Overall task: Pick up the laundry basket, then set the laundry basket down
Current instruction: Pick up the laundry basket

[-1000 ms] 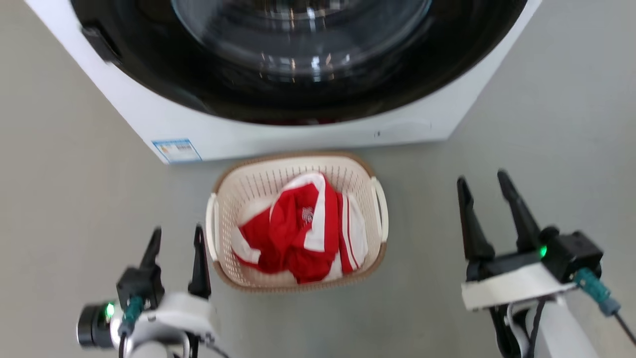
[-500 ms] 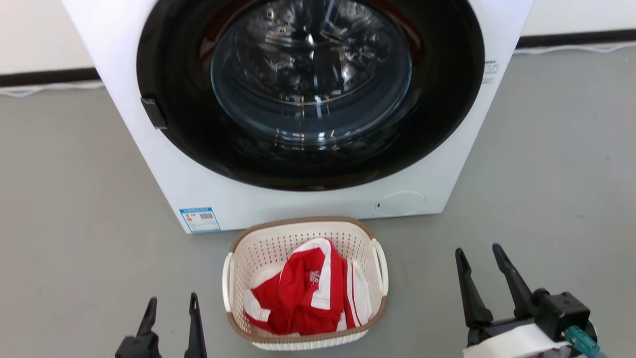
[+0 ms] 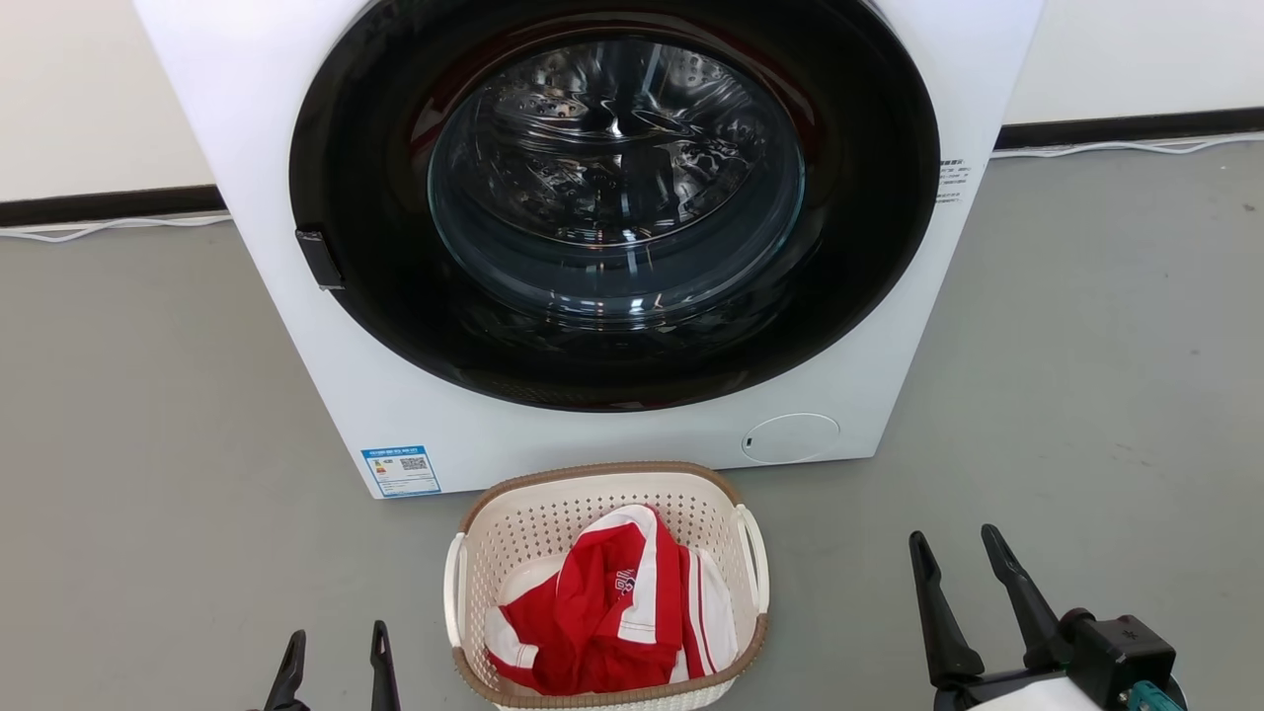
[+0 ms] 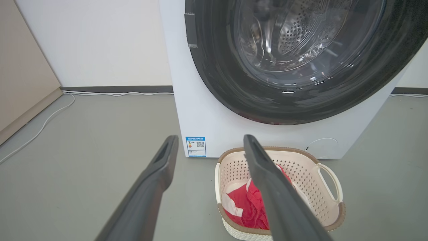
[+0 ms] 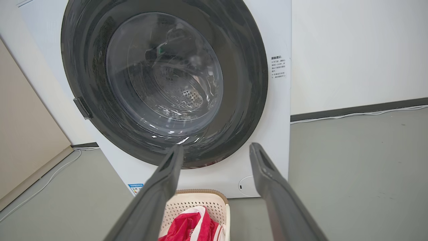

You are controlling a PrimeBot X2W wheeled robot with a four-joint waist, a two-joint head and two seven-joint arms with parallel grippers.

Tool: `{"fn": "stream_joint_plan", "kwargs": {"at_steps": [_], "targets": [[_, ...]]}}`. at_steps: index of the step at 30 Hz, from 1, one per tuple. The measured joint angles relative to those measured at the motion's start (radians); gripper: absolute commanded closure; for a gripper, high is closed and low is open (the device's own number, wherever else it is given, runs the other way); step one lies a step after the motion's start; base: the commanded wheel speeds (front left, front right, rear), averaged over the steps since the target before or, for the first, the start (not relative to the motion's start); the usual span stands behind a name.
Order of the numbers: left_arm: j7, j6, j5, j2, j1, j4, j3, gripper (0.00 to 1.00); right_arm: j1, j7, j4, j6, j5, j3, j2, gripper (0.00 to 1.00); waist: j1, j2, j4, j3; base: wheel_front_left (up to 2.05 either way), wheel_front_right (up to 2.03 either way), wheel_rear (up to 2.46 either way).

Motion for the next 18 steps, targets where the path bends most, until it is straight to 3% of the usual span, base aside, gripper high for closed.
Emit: {"fn": "stream_joint_plan", "kwargs": {"at_steps": [18], "targets": [[0.0,-0.002,0.002,0.0,0.0,0.0,0.03,0.0,-0.001,0.0,0.002,0.0,0.0,0.001,0.0,0.0,0.0,0.0,-0.014,0.019,0.0,0.0,0.0]]}}
